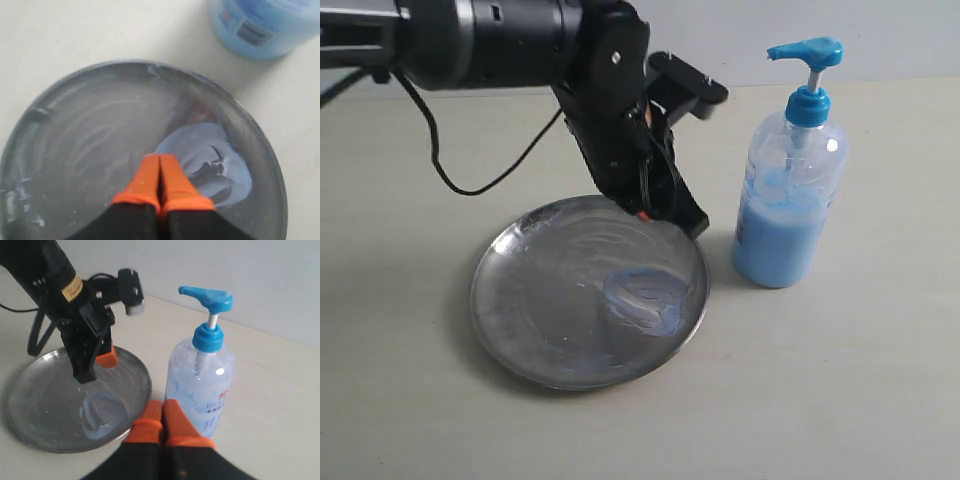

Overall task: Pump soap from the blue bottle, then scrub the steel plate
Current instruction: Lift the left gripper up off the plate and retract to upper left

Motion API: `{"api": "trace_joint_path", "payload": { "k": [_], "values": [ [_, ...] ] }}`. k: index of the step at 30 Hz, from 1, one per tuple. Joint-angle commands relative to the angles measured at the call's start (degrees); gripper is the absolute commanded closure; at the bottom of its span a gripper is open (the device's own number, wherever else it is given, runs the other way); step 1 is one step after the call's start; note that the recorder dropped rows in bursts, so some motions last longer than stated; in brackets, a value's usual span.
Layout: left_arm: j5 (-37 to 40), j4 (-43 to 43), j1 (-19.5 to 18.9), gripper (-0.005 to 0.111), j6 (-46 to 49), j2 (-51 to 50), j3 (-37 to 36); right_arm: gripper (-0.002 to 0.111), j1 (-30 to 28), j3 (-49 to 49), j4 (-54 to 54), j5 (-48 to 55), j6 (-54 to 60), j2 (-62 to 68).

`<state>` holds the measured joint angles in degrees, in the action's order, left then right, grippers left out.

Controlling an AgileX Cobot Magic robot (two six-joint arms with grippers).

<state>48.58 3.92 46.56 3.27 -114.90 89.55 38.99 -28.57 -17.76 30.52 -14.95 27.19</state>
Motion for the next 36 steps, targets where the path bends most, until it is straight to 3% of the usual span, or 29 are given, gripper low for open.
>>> {"api": "trace_joint_path", "payload": {
  "k": [1,12,36],
  "values": [
    [0.73,0.04,-1.93,0.107,-3.7,4.59,-0.13,0.108,-0.02,0.24,-0.49,0.18,-0.12,-0.45],
    [0.85,0.04,-3.63,0.107,-5.17,17.55,-3.79,0.108,-0.02,2.6,-0.72,-1.69,-0.12,-0.55],
    [-11.15,0.04,-3.76,0.107,-9.89,62.77,-33.68,0.108,-0.02,2.6,-0.72,-1.57,-0.12,-0.55]
  ]
}}
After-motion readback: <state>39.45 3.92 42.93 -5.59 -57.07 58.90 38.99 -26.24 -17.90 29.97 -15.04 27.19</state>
